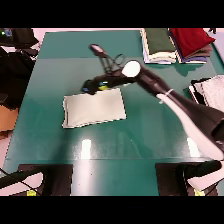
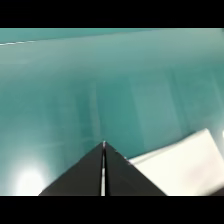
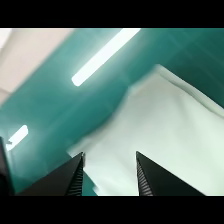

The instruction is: Fold the shirts.

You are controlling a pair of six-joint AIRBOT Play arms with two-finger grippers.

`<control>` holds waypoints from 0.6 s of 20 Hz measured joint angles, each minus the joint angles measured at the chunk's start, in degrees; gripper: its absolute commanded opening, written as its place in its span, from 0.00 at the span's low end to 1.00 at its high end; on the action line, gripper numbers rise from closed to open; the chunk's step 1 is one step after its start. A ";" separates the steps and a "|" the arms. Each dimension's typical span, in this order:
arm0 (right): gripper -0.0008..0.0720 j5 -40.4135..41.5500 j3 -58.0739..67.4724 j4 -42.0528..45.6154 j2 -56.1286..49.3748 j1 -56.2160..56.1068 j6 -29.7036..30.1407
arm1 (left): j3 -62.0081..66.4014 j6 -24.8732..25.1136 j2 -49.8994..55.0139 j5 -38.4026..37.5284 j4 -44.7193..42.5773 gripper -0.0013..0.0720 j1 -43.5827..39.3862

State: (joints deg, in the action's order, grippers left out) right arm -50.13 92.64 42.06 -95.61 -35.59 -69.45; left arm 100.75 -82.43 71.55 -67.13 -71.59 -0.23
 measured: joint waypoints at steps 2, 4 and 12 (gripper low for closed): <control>0.75 -1.70 -7.67 2.05 3.52 5.95 -1.92 | -0.81 0.13 -0.09 0.22 -0.11 0.05 -2.01; 0.82 -3.74 -14.88 2.91 6.14 11.65 -3.02 | -1.70 0.24 -0.17 0.87 -0.11 0.05 -4.02; 0.80 -4.87 -27.06 -1.20 4.09 20.65 -5.66 | -4.00 0.42 0.26 3.15 0.26 0.05 -7.67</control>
State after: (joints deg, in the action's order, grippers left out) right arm -55.00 65.58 40.86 -91.53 -14.94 -75.11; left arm 96.75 -82.02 71.81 -63.99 -71.33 -7.90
